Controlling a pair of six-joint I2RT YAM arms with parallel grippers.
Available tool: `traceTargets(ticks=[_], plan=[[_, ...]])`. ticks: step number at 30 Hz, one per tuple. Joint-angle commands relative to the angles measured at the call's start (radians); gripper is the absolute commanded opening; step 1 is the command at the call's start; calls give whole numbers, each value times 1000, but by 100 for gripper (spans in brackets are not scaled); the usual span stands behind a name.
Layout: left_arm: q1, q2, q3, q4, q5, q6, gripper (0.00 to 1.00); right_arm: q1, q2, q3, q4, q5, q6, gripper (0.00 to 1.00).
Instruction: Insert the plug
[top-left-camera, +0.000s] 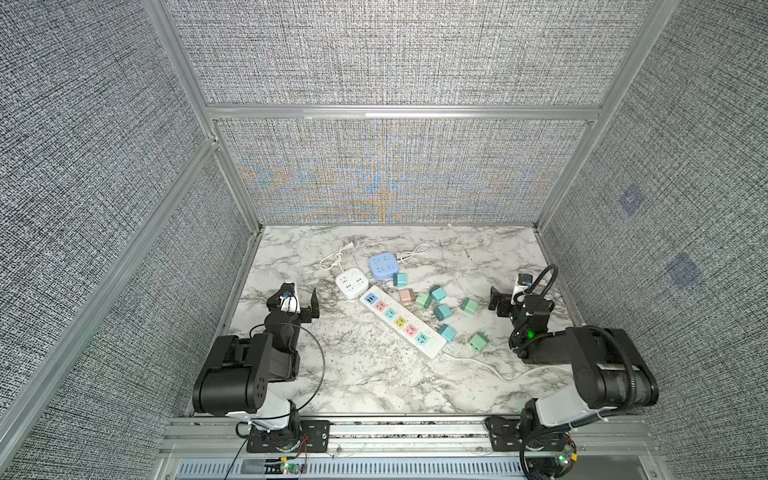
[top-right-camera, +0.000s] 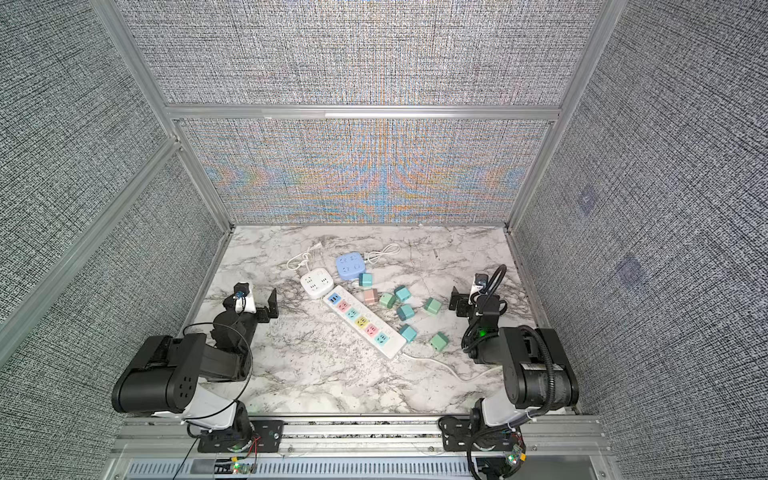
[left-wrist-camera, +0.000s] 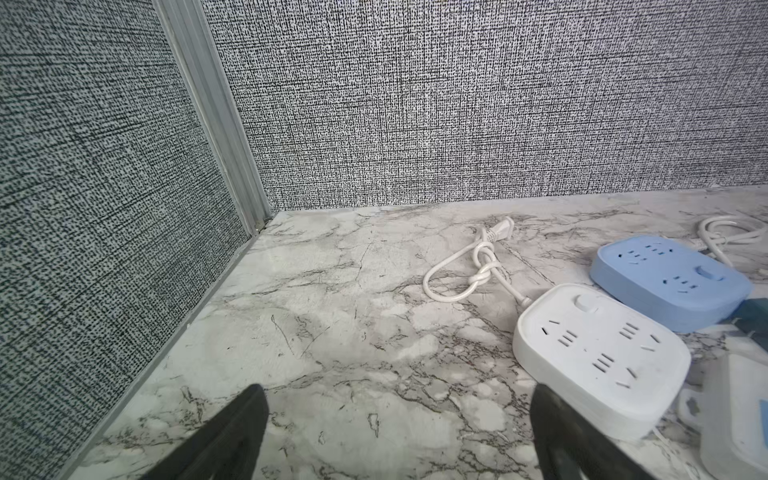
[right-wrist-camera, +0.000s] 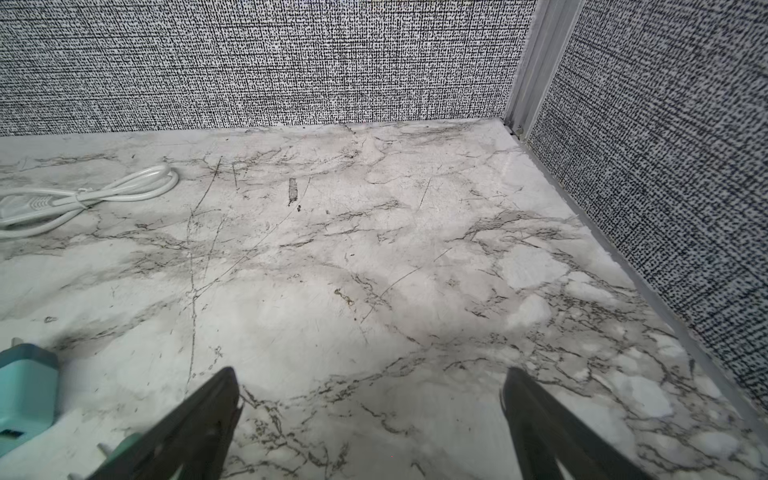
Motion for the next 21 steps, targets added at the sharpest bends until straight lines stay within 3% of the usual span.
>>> traceTargets(ticks=[1, 21], plan=[[-1, 0, 3, 28, 11, 8, 99, 3, -3, -2, 17, -2, -3, 99], [-1, 0, 2, 29, 12, 5, 99, 10, -3, -5, 20, 12, -7, 99]])
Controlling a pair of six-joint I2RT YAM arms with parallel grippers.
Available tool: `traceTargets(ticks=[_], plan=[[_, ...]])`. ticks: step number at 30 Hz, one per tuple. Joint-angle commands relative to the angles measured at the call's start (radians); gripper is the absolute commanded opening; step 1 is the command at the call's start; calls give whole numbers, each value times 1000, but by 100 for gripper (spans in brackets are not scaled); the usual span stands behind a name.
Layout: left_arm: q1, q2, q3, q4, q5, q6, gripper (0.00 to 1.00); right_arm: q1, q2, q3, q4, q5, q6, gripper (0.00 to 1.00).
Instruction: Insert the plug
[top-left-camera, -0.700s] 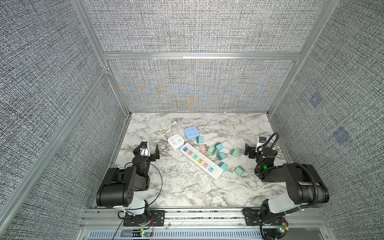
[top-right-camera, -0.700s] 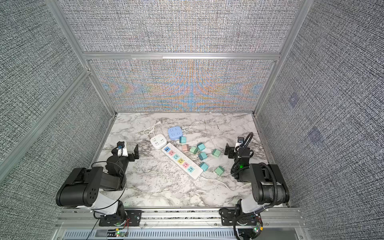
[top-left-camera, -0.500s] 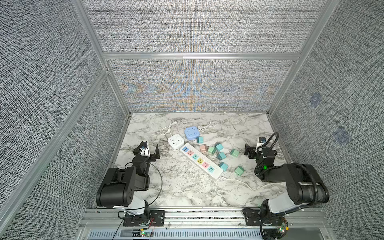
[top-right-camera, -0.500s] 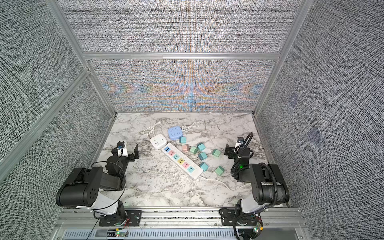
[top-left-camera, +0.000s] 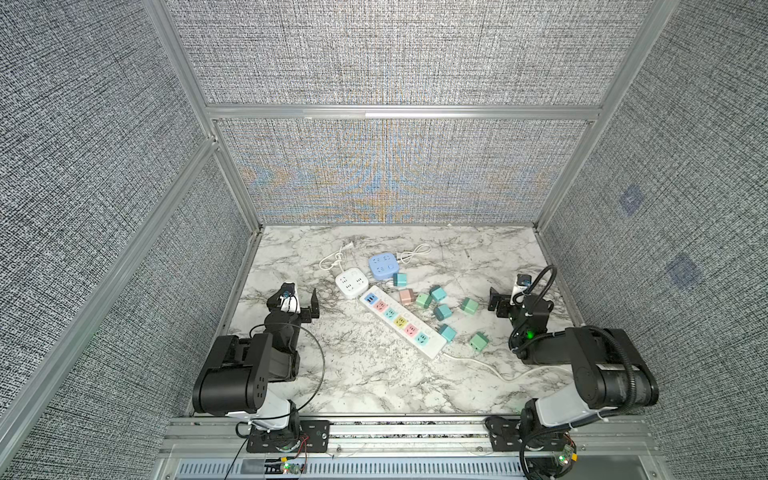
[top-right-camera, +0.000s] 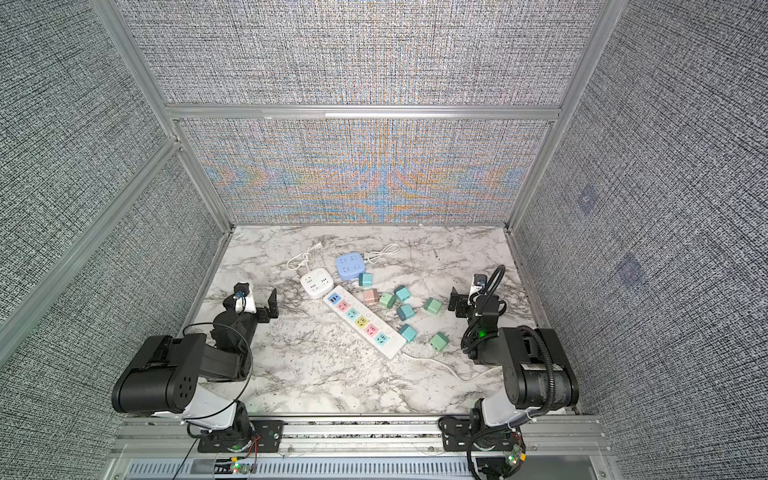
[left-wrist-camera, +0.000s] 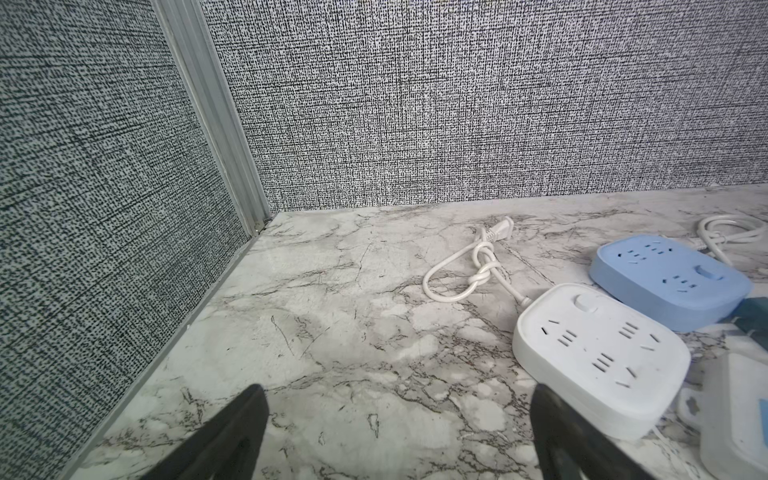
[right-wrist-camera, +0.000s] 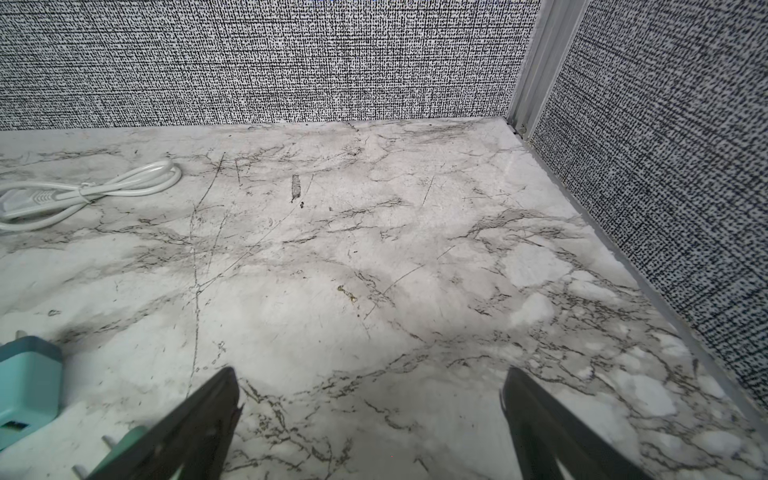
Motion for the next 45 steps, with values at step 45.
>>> traceTargets(ticks=[45], plan=[[4, -675, 393, -1101, 44, -580, 99, 24, -907, 270, -1172, -85, 624, 99]])
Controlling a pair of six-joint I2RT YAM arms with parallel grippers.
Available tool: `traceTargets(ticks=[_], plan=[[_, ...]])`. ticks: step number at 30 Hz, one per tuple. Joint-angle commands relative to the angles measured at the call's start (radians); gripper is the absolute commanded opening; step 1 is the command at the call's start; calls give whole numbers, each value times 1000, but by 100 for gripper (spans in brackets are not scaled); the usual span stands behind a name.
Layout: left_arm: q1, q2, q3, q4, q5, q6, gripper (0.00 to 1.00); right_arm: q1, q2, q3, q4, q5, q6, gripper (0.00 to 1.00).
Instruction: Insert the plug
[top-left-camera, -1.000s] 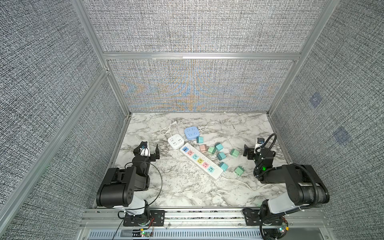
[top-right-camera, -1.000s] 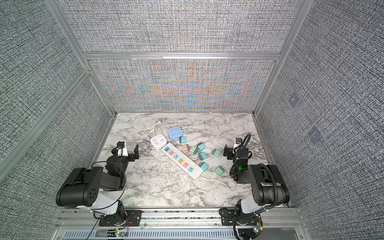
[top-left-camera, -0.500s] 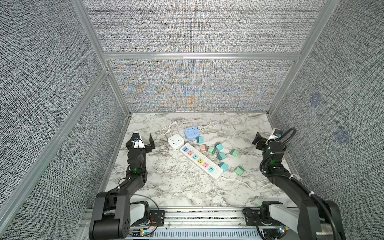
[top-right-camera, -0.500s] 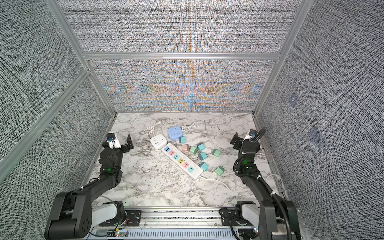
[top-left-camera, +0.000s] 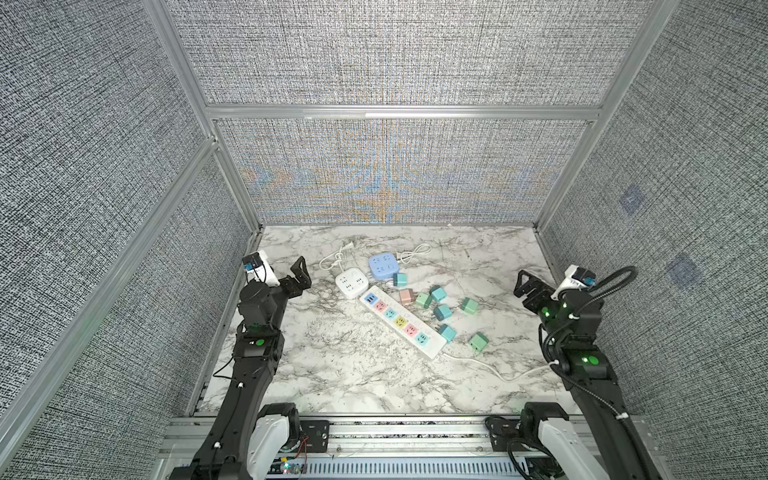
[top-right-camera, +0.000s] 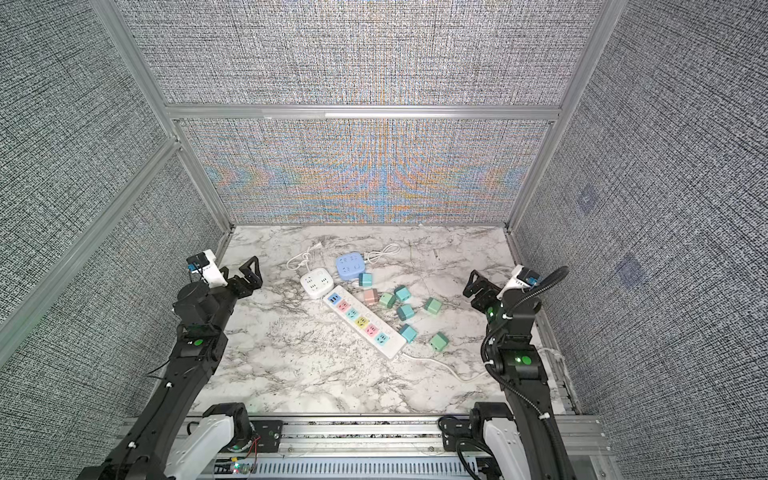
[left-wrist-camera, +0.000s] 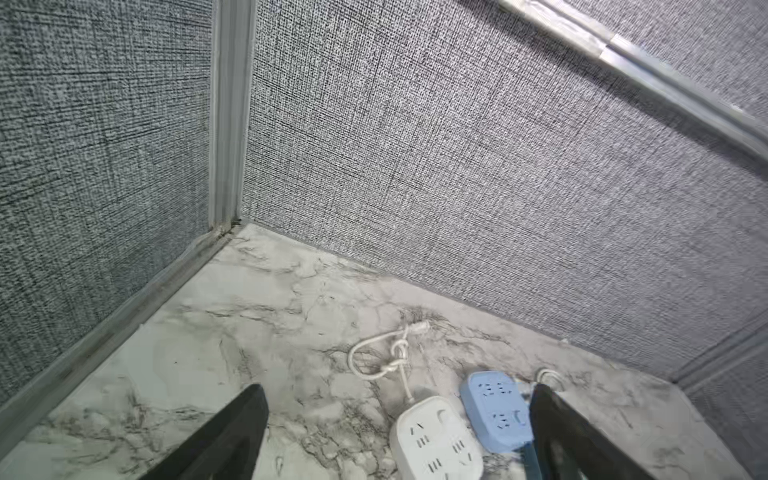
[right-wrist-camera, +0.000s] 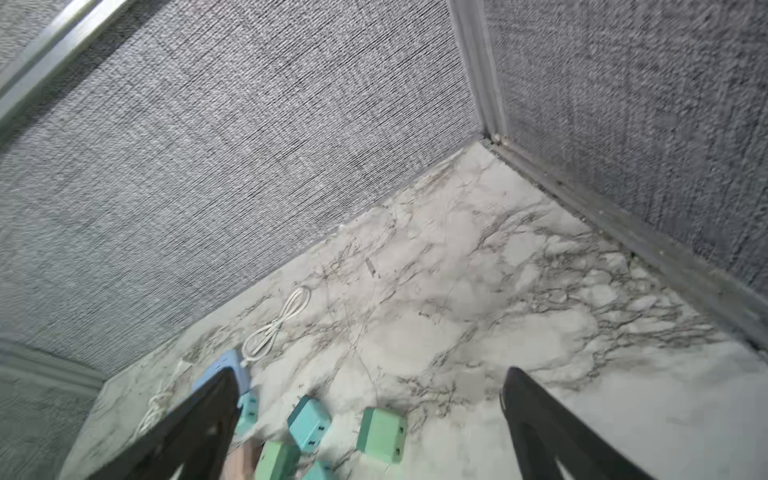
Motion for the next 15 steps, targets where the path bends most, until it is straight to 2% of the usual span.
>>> traceTargets(ticks=[1, 4, 7, 10, 12, 15], plan=[[4, -15, -9, -61, -3, -136, 99, 11, -25, -15, -77, -117, 83, 99], [10, 16, 0, -112, 11, -154, 99, 50, -36, -21, -138, -171, 97, 99], [10, 44, 20, -155, 115, -142, 99, 138, -41, -37, -172, -174, 139, 99], [3, 40, 1, -128, 223, -137, 93, 281, -40, -55, -190, -78, 188, 93], [-21, 42, -3, -134, 254, -127, 89, 381, -26, -84, -134, -41, 215, 91], [-120, 66, 28, -224, 200, -70, 85, 497, 37, -100, -58, -4, 243, 84]])
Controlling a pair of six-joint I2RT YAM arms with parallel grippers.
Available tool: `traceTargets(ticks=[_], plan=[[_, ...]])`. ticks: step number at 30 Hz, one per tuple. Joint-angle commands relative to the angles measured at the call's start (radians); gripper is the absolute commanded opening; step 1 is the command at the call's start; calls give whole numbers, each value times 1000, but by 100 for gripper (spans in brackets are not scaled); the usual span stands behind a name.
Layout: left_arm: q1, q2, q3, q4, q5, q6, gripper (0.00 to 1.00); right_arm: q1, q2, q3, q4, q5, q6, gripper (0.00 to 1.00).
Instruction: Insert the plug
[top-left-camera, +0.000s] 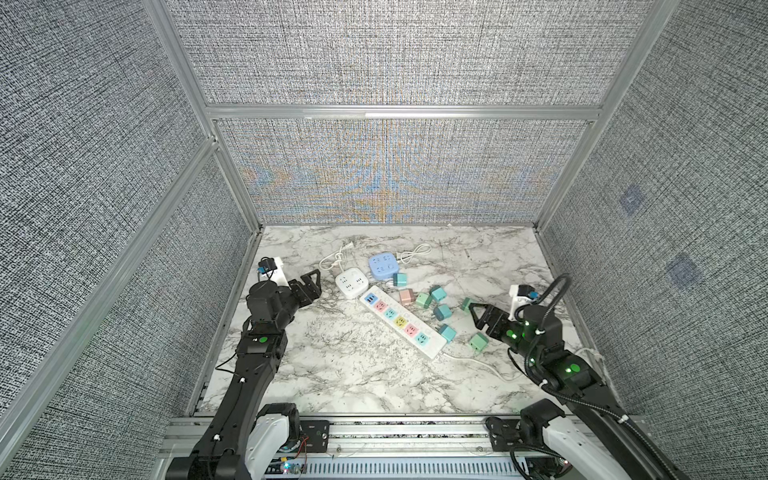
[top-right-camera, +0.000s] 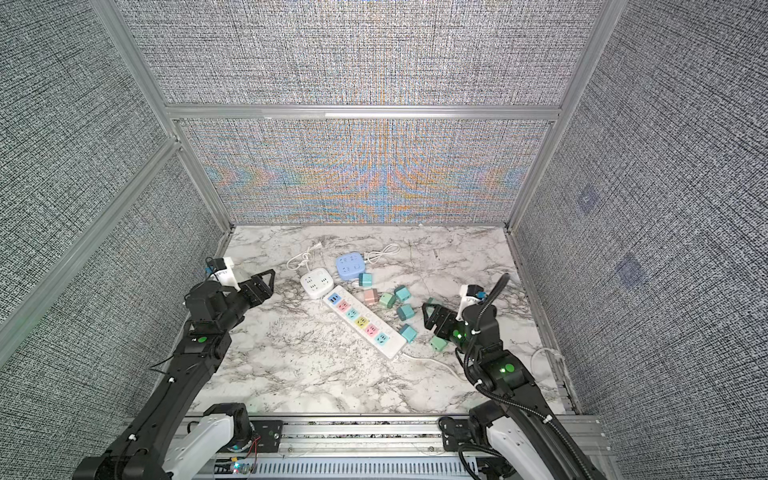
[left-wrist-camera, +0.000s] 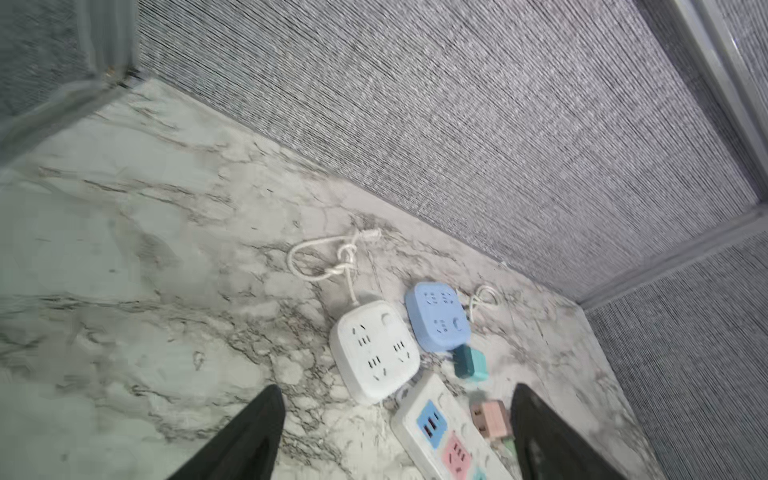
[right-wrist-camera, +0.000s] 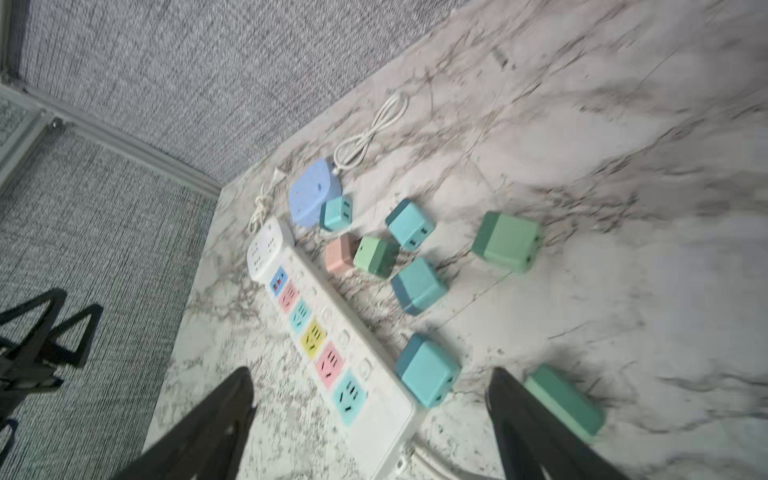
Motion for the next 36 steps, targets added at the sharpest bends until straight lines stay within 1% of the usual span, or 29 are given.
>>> traceTargets(ticks=[1, 2, 4, 5, 8, 11, 15, 18, 21, 22, 25, 26, 31, 36], plan=[[-95, 27, 27, -85, -5, 58, 85, 106, 88, -6, 93, 88, 67, 82], [-124, 41, 28, -93, 4, 59, 84, 131, 123, 1, 107, 100, 70, 81], [-171, 69, 12, -61, 47, 55, 81, 159, 187, 24, 108, 98, 82, 74], [-201, 86, 5, -45, 47, 53, 81, 168, 216, 38, 110, 91, 86, 71], [-282, 150, 26, -40, 16, 60, 81, 200, 277, 43, 146, 87, 100, 67], [-361, 246, 85, -43, -31, 78, 80, 220, 319, 33, 163, 95, 108, 65], [-418, 408, 184, -66, -100, 106, 75, 224, 336, -14, 186, 105, 134, 64], [-445, 547, 283, -100, -145, 129, 69, 229, 336, -44, 193, 100, 142, 62], [-463, 684, 412, -183, -156, 171, 65, 240, 324, -56, 179, 106, 136, 62], [-468, 729, 468, -220, -174, 186, 63, 247, 324, -56, 176, 109, 132, 62], [-475, 838, 583, -310, -244, 198, 60, 267, 346, -53, 164, 105, 139, 62], [-477, 864, 606, -324, -262, 199, 59, 275, 357, -51, 168, 103, 142, 62], [-479, 945, 668, -338, -286, 214, 59, 302, 382, -69, 189, 121, 160, 62], [-483, 1017, 736, -374, -283, 232, 59, 312, 419, -76, 215, 118, 163, 62]])
